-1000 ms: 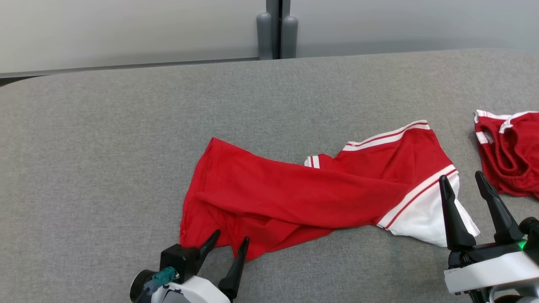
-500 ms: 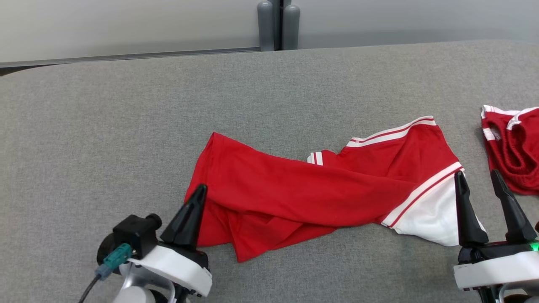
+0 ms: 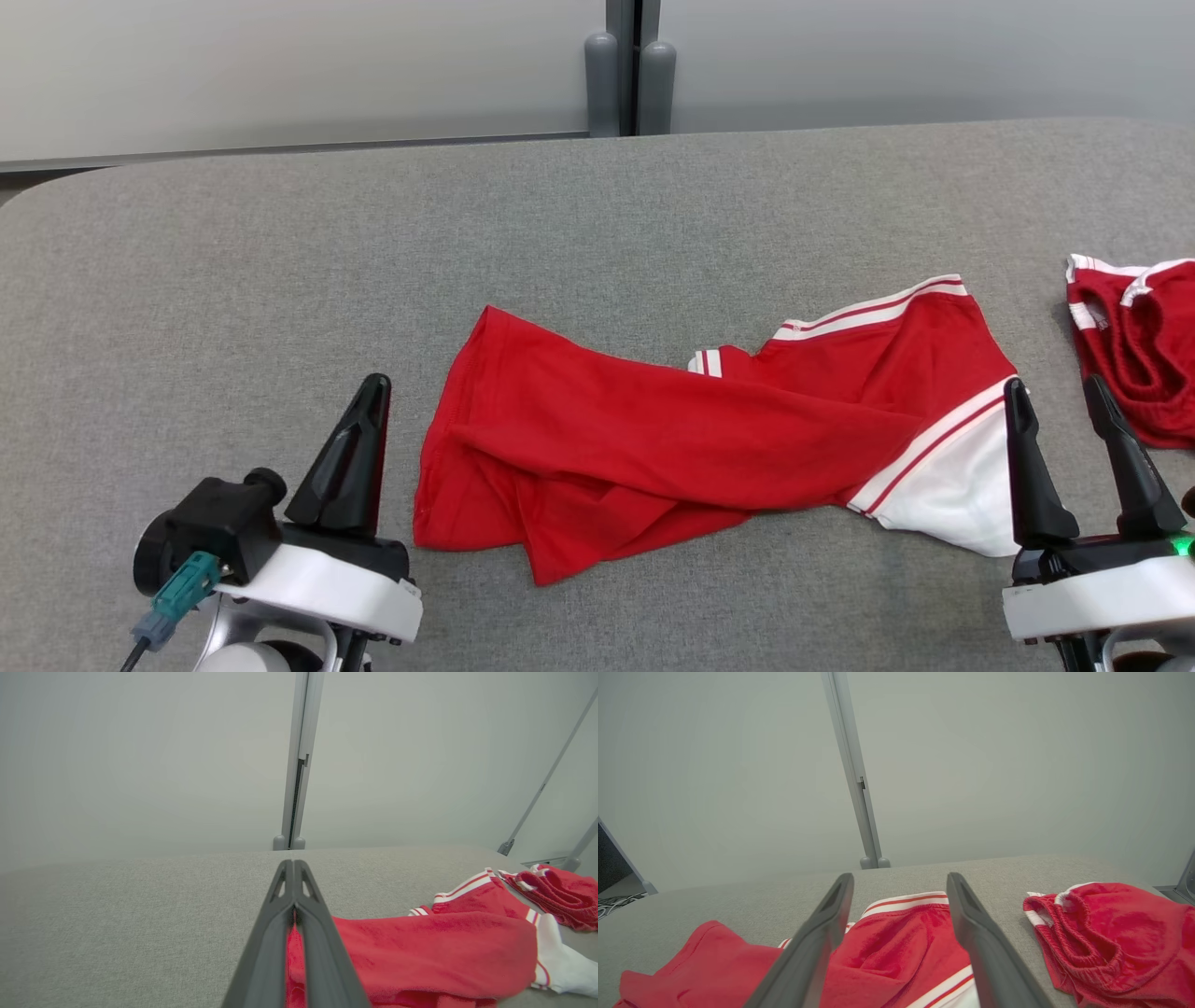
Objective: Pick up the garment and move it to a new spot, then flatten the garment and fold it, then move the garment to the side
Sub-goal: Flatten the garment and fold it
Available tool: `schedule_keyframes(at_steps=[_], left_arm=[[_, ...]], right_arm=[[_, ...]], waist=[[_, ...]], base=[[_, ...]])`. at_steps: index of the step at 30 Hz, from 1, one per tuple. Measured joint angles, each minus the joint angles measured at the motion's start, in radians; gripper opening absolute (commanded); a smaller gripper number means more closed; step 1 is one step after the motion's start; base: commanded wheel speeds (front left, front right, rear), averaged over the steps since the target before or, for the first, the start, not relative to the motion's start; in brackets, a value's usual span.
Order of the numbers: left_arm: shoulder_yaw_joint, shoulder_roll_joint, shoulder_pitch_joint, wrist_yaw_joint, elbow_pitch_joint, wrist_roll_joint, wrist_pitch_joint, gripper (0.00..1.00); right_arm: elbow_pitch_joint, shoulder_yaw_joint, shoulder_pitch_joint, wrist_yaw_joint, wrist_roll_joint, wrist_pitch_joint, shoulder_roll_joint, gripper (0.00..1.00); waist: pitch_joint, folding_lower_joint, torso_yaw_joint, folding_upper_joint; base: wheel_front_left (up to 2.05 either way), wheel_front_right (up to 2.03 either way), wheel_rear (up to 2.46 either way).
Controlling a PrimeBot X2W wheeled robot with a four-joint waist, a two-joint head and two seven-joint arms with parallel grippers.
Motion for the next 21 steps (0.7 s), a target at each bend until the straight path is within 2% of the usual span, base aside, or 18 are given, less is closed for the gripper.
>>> schedule_keyframes(at_steps=[1, 2, 13, 21], left_arm=[[0.003, 0.001, 0.0, 0.008, -0.004, 0.004, -0.001, 0.82], [0.01, 0.002, 0.001, 0.016, -0.008, 0.009, -0.011, 1.0], [0.123, 0.023, 0.091, 0.1, 0.009, 0.012, -0.105, 1.0], [0.119, 0.042, 0.163, 0.102, 0.016, 0.01, -0.097, 1.0]], right_arm=[[0.0, 0.0, 0.0, 0.0, 0.0, 0.0, 0.0, 1.0], [0.001, 0.001, 0.0, 0.0, -0.001, 0.001, -0.002, 1.0], [0.008, 0.02, 0.047, 0.0, -0.008, 0.035, -0.021, 1.0], [0.002, 0.034, 0.092, 0.0, -0.005, 0.065, -0.033, 1.0]], waist=[[-0.002, 0.0, 0.001, 0.0], [-0.005, 0.0, 0.002, 0.0], [-0.08, 0.0, 0.02, 0.0], [-0.146, 0.0, 0.026, 0.0]], base=[[0.0, 0.0, 0.0], [0.0, 0.0, 0.0], [0.0, 0.0, 0.0], [0.0, 0.0, 0.0]])
